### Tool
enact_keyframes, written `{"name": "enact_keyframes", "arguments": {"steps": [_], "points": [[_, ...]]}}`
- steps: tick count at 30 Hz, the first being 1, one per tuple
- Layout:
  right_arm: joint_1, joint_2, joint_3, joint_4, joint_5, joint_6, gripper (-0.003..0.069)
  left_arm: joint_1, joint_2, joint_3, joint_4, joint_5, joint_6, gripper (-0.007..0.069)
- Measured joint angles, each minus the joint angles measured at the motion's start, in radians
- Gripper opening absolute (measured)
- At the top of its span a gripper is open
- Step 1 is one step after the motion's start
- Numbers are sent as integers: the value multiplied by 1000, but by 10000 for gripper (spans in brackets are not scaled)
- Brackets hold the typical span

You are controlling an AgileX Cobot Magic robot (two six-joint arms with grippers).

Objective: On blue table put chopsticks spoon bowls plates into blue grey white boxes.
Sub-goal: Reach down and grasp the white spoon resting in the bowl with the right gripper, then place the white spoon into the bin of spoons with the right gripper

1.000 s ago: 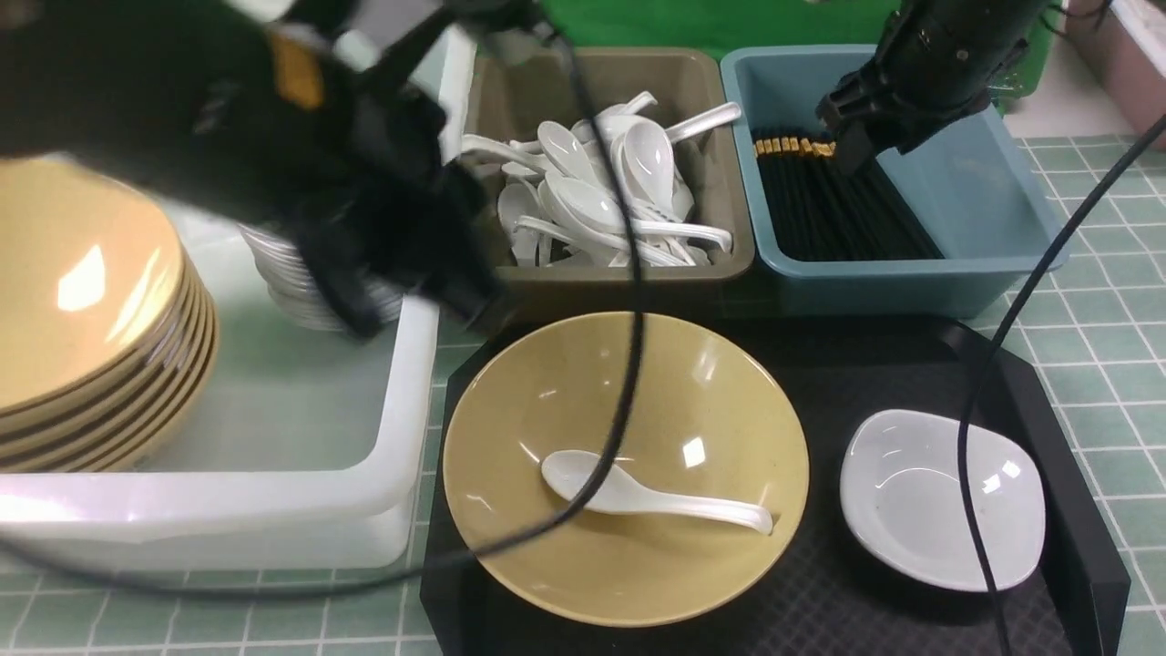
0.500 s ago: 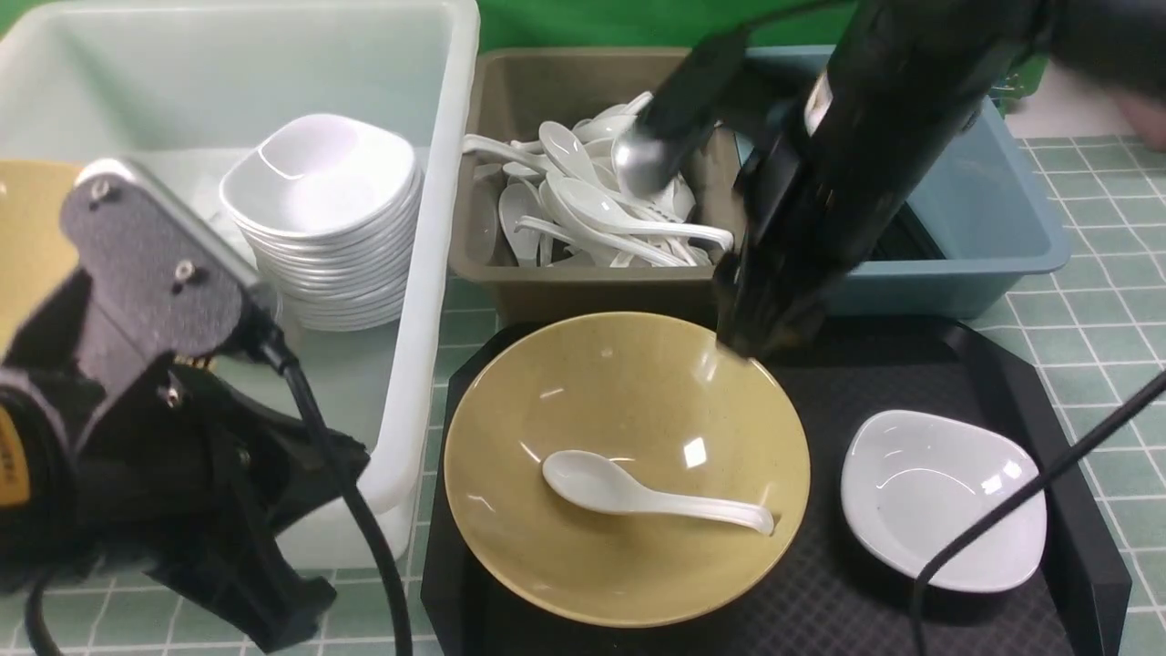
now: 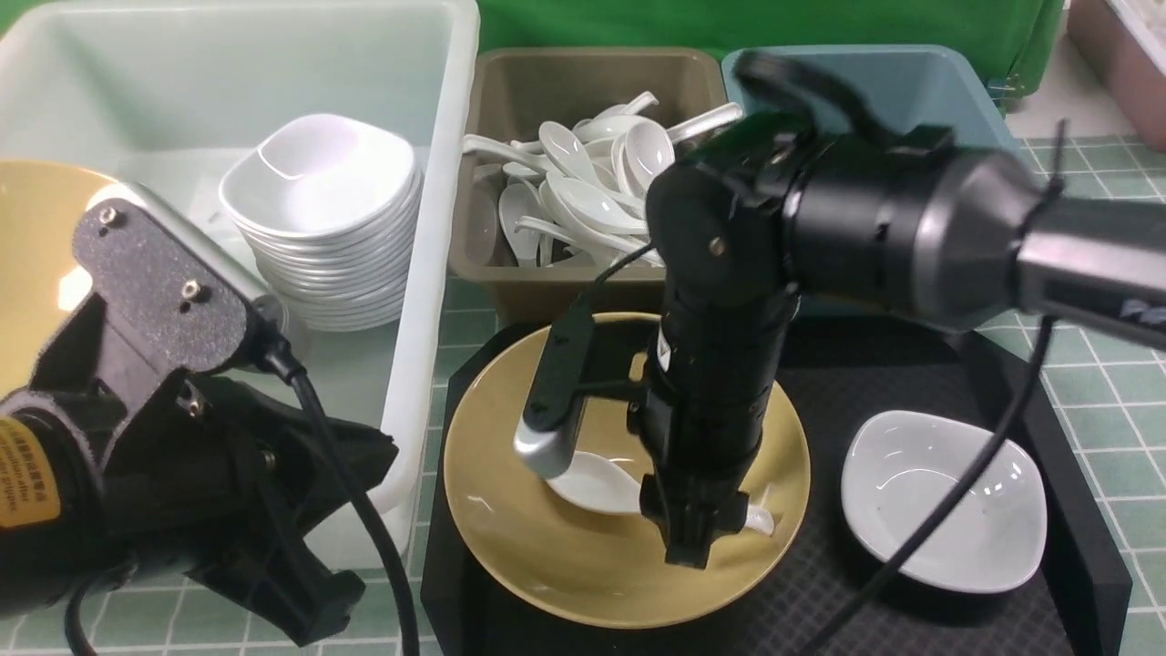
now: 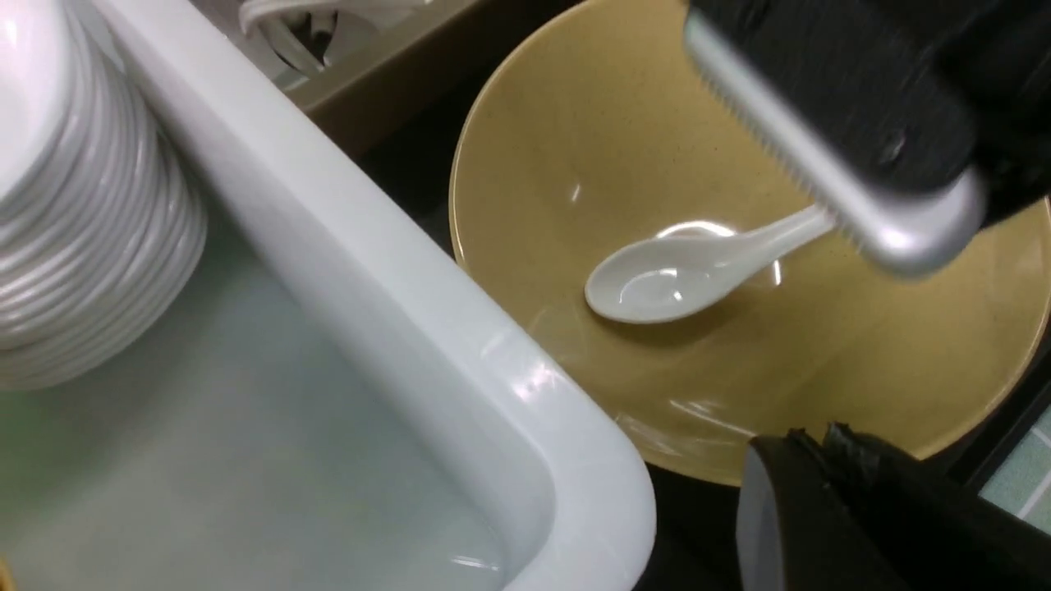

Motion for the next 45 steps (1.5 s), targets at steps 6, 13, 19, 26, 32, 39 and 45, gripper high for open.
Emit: {"name": "enact_keyframes", "arguments": {"steps": [6, 13, 19, 26, 32, 39, 45], "points": [[1, 45, 0, -2, -13, -16, 391, 0, 0, 4, 2, -28, 13, 2], [1, 47, -27, -15, -14, -18, 138, 0, 19, 18, 7, -66, 4, 2], [-4, 47, -152, -138, 20, 28, 84, 5, 140, 19, 7, -134, -53, 2], [-119, 45, -344, -217, -126, 223, 84, 155, 322, -89, -48, -195, -98, 2], [-183, 48, -370, -221, -400, 401, 84, 236, 374, -233, -98, -213, -71, 2], [-227, 119, -370, -222, -647, 513, 126, 238, 376, -277, -125, -174, -43, 2], [-248, 164, -370, -222, -682, 627, 411, 238, 379, -277, -126, -70, -42, 2]]}}
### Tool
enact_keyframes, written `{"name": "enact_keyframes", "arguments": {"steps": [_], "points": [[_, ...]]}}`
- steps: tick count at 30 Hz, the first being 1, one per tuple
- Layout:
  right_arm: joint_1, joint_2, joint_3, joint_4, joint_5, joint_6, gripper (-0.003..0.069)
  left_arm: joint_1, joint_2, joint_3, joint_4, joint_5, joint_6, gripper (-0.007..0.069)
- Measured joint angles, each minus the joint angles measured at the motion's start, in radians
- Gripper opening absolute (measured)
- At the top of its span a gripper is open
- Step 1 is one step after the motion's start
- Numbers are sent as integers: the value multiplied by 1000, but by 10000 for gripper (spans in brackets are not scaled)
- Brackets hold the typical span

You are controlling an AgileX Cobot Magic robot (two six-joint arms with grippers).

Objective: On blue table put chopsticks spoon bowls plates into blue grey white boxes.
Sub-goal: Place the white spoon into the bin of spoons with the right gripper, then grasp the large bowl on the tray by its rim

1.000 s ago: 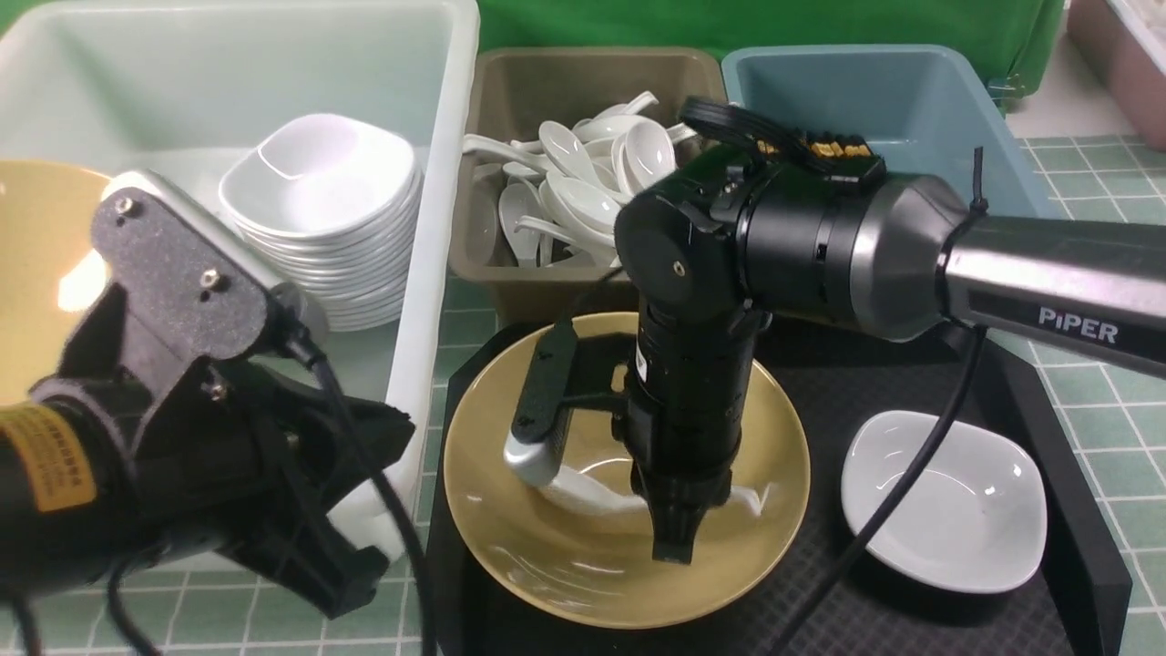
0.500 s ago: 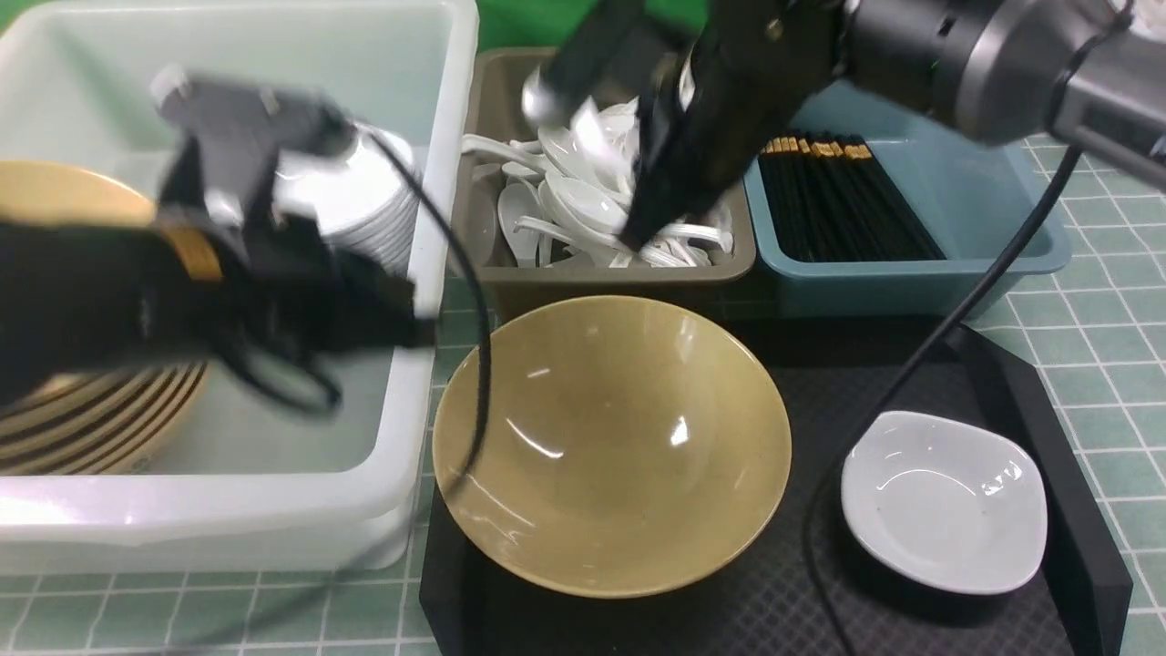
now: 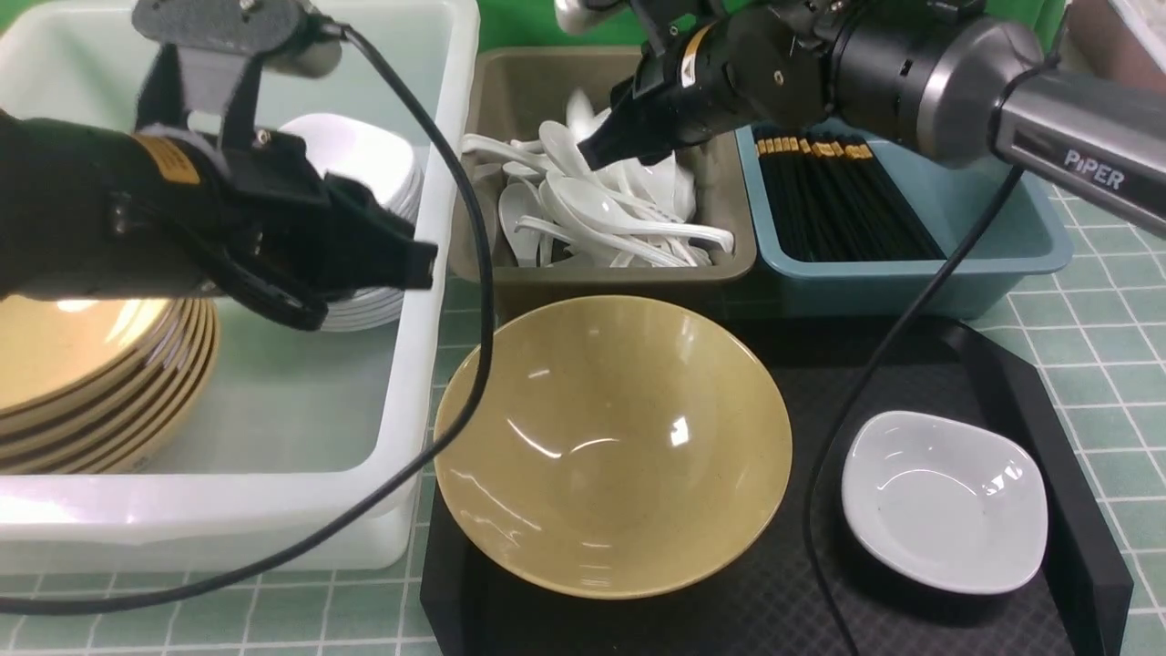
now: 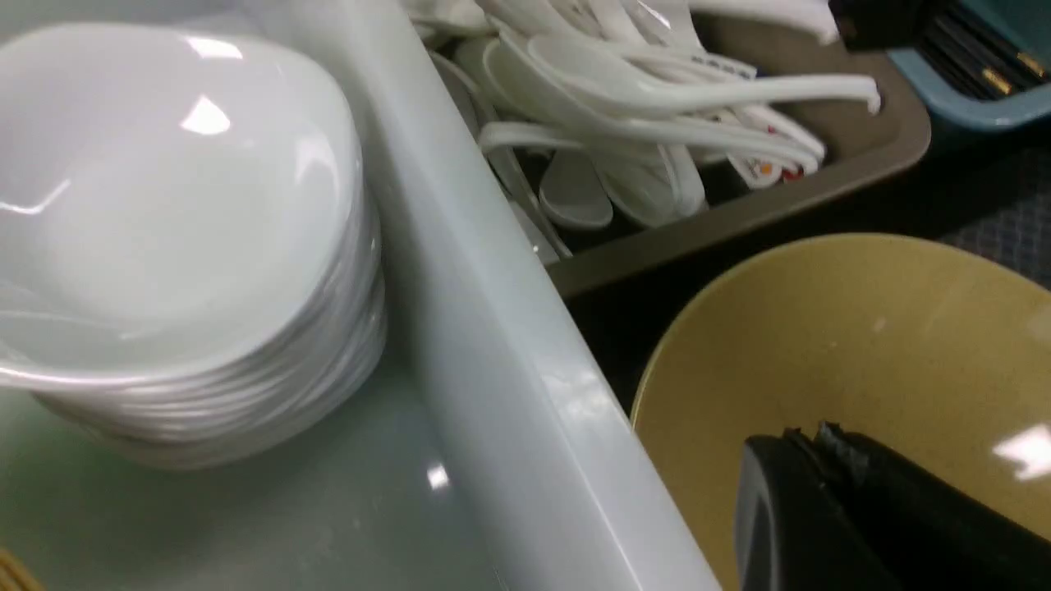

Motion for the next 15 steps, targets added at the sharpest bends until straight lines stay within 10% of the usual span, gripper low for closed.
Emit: {"name": "enact_keyframes", "arguments": {"steps": [6, 15], "points": [[-1, -72, 0, -1, 120, 33, 594, 0, 0, -11, -40, 76, 29, 2], [-1, -298, 0, -1, 526, -151, 503, 0, 120, -273, -106, 366, 187, 4]]}}
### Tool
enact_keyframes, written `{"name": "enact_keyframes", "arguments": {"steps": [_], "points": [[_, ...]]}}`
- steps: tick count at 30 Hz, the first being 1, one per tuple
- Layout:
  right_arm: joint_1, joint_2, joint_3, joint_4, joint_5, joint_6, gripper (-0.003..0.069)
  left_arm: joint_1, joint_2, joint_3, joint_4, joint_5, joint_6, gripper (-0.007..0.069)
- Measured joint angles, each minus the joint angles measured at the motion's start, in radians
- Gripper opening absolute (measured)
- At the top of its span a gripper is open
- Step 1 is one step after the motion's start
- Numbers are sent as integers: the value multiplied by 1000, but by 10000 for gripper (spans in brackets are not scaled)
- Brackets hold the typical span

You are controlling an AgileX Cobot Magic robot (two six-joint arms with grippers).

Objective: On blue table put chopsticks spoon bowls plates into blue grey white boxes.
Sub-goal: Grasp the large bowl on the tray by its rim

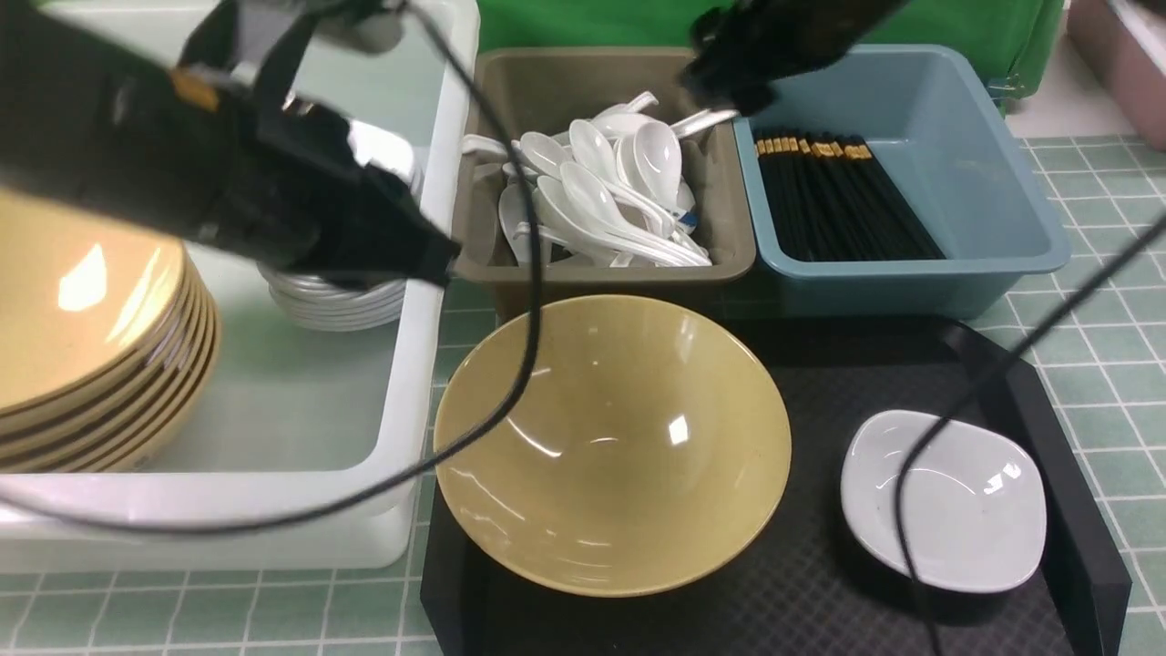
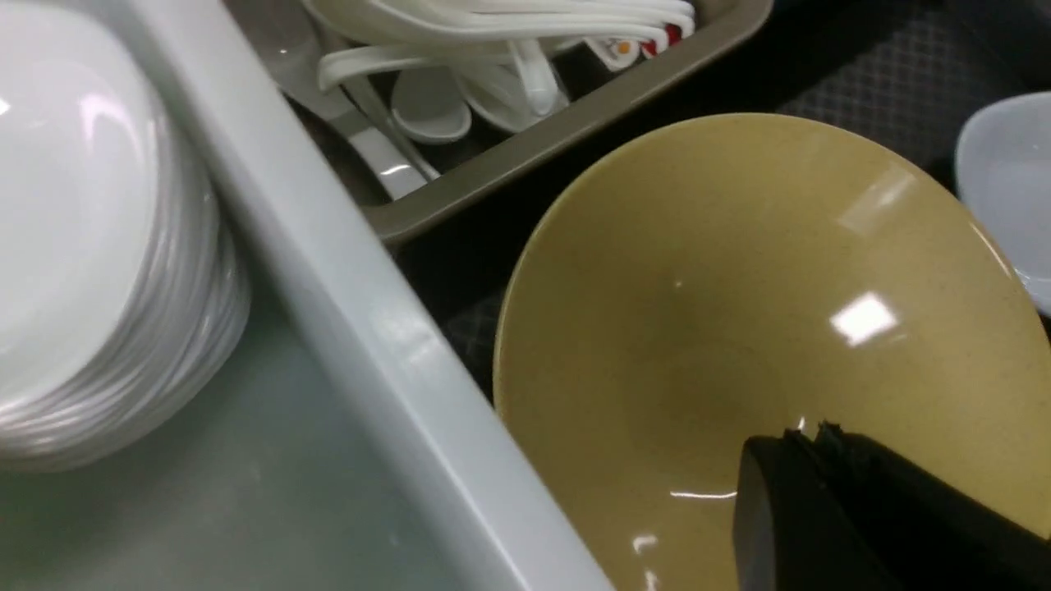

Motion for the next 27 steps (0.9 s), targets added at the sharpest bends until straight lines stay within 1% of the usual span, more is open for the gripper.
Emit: {"name": "enact_keyframes", "arguments": {"steps": [1, 2, 3, 6, 7, 8, 9, 11, 12, 13, 14, 15, 16, 19, 22, 27], "points": [[0, -20, 0, 0, 66, -20, 487, 0, 41, -43, -4, 40, 8, 6], [0, -22, 0, 0, 78, -23, 484, 0, 47, -50, -4, 46, 10, 6], [0, -44, 2, 1, 159, -47, 457, -5, 103, -110, -5, 100, 22, 11], [1, -78, 32, 14, 188, -57, 427, -23, 161, -166, 6, 146, 27, 33], [2, -115, 75, 39, 193, -67, 410, -51, 214, -212, 28, 180, 27, 73], [2, -121, 88, 43, 194, -69, 405, -55, 221, -222, 31, 184, 27, 78], [6, -165, 137, 69, 198, -73, 390, -97, 279, -261, 64, 213, 25, 135], [13, -202, 190, 85, 199, -73, 377, -128, 317, -292, 92, 224, 15, 179], [23, -262, 253, 93, 201, -75, 363, -165, 368, -329, 141, 233, -20, 246], [24, -275, 277, 95, 202, -74, 360, -178, 387, -338, 162, 234, -32, 262], [30, -319, 329, 99, 203, -76, 352, -198, 430, -371, 214, 239, -80, 321], [30, -344, 350, 99, 203, -78, 348, -210, 455, -387, 236, 242, -110, 354], [31, -378, 396, 99, 205, -78, 342, -216, 491, -422, 289, 247, -152, 407], [31, -453, 469, 98, 204, -78, 332, -220, 571, -488, 371, 273, -222, 482], [31, -498, 520, 98, 198, -78, 328, -219, 635, -537, 425, 297, -244, 510], [31, -542, 559, 96, 185, -78, 325, -219, 707, -565, 439, 302, -259, 510]]}}
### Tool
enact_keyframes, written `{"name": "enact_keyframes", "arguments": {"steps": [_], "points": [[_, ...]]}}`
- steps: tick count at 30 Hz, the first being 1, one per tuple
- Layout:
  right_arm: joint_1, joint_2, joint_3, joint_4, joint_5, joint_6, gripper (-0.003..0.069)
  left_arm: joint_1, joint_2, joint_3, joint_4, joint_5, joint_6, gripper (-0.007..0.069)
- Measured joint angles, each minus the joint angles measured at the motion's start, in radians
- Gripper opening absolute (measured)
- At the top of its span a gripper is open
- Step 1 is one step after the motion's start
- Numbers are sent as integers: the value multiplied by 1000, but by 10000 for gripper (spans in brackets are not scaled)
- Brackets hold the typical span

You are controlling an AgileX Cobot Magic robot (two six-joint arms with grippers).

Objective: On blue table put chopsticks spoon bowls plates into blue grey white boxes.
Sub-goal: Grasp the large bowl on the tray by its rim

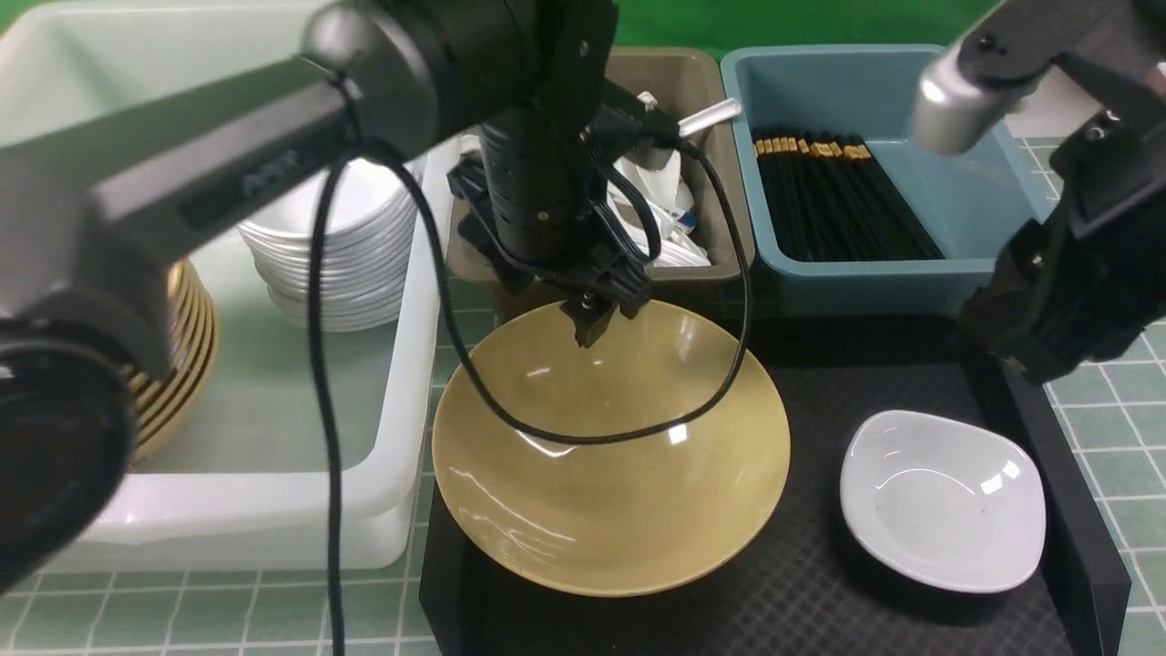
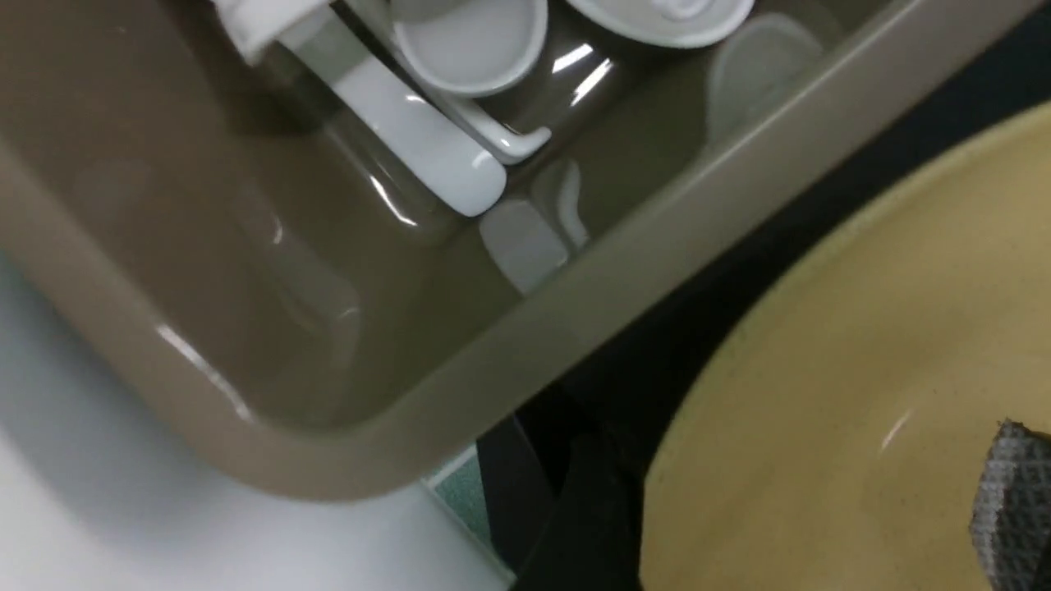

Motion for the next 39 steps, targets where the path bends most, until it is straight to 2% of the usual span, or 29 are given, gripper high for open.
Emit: {"name": "enact_keyframes", "arguments": {"steps": [19, 32, 37, 39], "points": [[0, -2, 0, -1, -14, -20, 323, 0, 32, -2, 52, 3, -4, 489], [0, -2, 0, -1, -4, -20, 323, 0, 73, -3, -31, 3, -4, 486], [0, -4, 0, -1, 5, -20, 323, 4, 73, 0, -70, -1, -4, 429], [0, -7, 0, -2, 8, -20, 323, 5, 73, 7, -116, -1, -4, 363]]}}
